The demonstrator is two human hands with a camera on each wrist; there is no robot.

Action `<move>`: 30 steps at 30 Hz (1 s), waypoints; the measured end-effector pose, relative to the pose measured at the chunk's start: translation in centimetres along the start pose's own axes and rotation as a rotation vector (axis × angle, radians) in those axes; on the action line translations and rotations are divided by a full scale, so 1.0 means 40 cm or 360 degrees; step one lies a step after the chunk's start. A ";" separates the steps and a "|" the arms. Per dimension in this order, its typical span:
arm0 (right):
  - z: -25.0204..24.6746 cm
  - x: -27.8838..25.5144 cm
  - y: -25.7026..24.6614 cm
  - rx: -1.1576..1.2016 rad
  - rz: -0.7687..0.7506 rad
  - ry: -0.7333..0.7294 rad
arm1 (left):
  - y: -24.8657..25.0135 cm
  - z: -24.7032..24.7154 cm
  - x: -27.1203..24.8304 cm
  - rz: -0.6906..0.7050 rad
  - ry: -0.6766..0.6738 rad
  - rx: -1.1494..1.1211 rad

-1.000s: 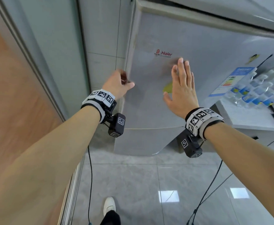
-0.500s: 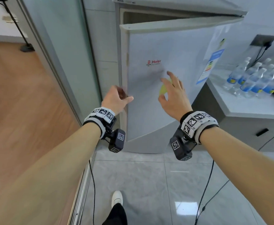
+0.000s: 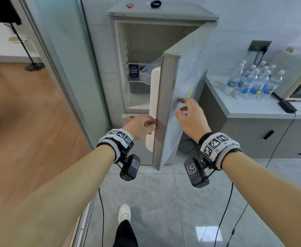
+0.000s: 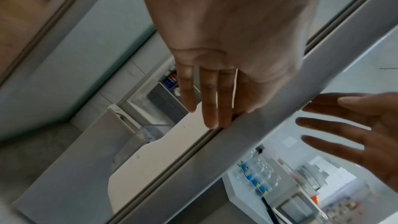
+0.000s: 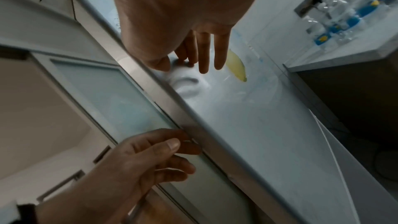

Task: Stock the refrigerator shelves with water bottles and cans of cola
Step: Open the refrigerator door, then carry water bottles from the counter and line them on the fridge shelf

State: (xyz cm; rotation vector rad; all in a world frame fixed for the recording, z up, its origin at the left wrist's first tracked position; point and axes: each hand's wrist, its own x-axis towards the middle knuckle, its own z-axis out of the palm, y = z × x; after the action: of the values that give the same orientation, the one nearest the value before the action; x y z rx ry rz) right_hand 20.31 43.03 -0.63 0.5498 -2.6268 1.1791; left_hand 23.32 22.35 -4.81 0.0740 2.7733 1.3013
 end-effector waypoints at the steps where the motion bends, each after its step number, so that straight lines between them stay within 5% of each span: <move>1: -0.013 -0.021 0.012 0.0050 0.0036 0.0052 | 0.019 0.021 -0.010 0.0035 -0.0067 -0.0046; 16: -0.291 -0.182 0.214 0.0239 0.0514 0.0571 | 0.256 0.335 0.054 0.0560 -0.0913 -0.0027; 30: -0.408 -0.207 0.363 0.0188 0.0755 0.0879 | 0.322 0.429 0.174 0.0689 -0.1103 0.0157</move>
State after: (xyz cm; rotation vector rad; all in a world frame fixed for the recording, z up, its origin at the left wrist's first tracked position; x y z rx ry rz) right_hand 22.40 66.21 -2.45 -0.3690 -2.2589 1.3698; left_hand 18.10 44.24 -6.18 0.9727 2.2636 0.9411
